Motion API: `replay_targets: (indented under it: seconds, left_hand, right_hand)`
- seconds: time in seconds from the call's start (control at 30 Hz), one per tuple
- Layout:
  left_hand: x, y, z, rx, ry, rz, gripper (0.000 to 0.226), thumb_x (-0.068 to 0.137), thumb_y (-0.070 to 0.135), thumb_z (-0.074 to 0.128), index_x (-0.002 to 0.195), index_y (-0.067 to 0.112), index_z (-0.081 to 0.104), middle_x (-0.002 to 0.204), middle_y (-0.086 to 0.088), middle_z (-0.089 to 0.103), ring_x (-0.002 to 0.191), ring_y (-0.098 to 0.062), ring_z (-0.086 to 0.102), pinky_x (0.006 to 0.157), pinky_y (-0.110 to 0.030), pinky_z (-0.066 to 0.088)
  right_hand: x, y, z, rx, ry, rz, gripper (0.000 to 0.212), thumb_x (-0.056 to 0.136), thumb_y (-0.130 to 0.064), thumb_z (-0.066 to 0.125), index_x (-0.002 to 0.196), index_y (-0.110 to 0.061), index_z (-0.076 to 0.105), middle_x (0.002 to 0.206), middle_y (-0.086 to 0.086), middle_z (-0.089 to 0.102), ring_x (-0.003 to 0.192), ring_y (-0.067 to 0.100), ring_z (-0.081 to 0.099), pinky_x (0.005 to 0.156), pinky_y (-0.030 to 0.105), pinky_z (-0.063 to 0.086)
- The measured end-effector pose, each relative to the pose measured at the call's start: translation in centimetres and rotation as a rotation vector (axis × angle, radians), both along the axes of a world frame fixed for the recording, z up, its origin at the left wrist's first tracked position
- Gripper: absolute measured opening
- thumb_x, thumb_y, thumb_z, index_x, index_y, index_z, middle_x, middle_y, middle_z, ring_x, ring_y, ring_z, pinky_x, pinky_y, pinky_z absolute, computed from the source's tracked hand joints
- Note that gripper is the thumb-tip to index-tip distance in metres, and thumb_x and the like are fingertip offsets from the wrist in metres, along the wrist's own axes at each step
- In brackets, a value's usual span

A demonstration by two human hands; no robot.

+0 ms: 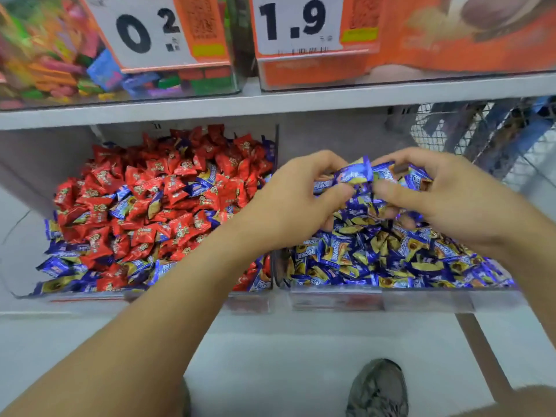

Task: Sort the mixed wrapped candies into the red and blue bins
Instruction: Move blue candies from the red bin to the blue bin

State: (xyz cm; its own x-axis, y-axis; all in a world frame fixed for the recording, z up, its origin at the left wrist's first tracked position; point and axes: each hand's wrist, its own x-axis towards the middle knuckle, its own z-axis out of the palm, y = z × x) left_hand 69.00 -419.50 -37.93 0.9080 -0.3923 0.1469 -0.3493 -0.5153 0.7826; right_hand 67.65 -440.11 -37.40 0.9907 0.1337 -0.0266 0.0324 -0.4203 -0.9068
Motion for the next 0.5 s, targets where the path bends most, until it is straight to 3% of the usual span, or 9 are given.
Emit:
replay_targets:
  seconds: [0.1,0.17,0.23,0.3,0.33,0.4,0.5]
  left_hand:
    - [0.5,-1.4,-0.9,0.172,-0.044,-0.098,0.031,0.089,0.022,0.065,0.118,0.033,0.064,0.112,0.007,0.060,0.095,-0.006,0.061,0.091,-0.023,0.045]
    - [0.5,-1.3,-1.1,0.252,0.002,-0.175,0.042,0.089,0.019,0.065,0.127,0.036,0.060,0.132,0.005,0.045,0.104,-0.007,0.057,0.094,-0.011,0.038]
    - [0.1,-1.0,-1.0,0.280,-0.016,-0.238,0.044,0.089,0.015,0.064,0.129,0.034,0.060,0.140,0.008,0.041,0.121,-0.002,0.048,0.098,-0.002,0.028]
    - [-0.4,-0.1,-0.6,0.248,-0.100,-0.232,0.037,0.089,0.015,0.064,0.122,0.032,0.066,0.137,0.011,0.048,0.128,0.001,0.043,0.104,-0.006,0.027]
    - [-0.6,0.7,-0.6,0.224,-0.155,-0.197,0.032,0.089,0.017,0.064,0.117,0.031,0.068,0.134,0.011,0.053,0.127,-0.002,0.046,0.107,-0.013,0.031]
    - [-1.1,3.0,-0.6,0.201,-0.273,-0.090,0.023,0.089,0.021,0.060,0.109,0.029,0.070,0.119,0.011,0.061,0.117,-0.006,0.053,0.103,-0.026,0.038]
    - [-1.8,7.7,-0.6,0.249,-0.353,0.102,0.013,0.090,0.021,0.062,0.099,0.027,0.069,0.097,0.012,0.062,0.095,0.002,0.054,0.087,-0.017,0.041]
  right_hand:
    - [-0.1,-1.1,-0.2,-0.175,-0.016,0.036,0.027,0.087,-0.019,0.074,0.105,-0.038,0.068,0.058,-0.005,0.062,0.053,0.033,0.054,0.051,0.029,0.044]
    - [0.2,-1.4,-0.2,-0.195,0.004,0.070,0.037,0.090,-0.009,0.071,0.110,-0.039,0.065,0.048,-0.004,0.058,0.042,0.019,0.051,0.046,0.026,0.043]
    - [0.5,-1.4,0.0,-0.153,0.026,0.111,0.047,0.086,-0.003,0.074,0.115,-0.038,0.064,0.077,0.000,0.072,0.059,0.013,0.061,0.063,0.027,0.053]
    - [1.0,-1.1,-0.1,-0.213,-0.019,0.103,0.048,0.079,-0.013,0.081,0.117,-0.037,0.065,0.109,-0.007,0.071,0.097,0.008,0.068,0.095,0.037,0.054]
    - [1.3,-0.9,-0.1,-0.285,-0.065,0.090,0.046,0.078,-0.019,0.083,0.116,-0.037,0.065,0.113,-0.012,0.069,0.105,0.005,0.066,0.101,0.039,0.051]
    - [1.8,0.1,0.0,-0.356,-0.169,0.040,0.035,0.081,-0.024,0.080,0.110,-0.037,0.067,0.108,-0.016,0.070,0.104,0.002,0.065,0.102,0.039,0.050]
    - [2.4,2.7,0.0,-0.261,-0.248,0.052,0.017,0.088,-0.018,0.074,0.096,-0.032,0.072,0.090,-0.016,0.073,0.085,0.001,0.070,0.088,0.034,0.057]
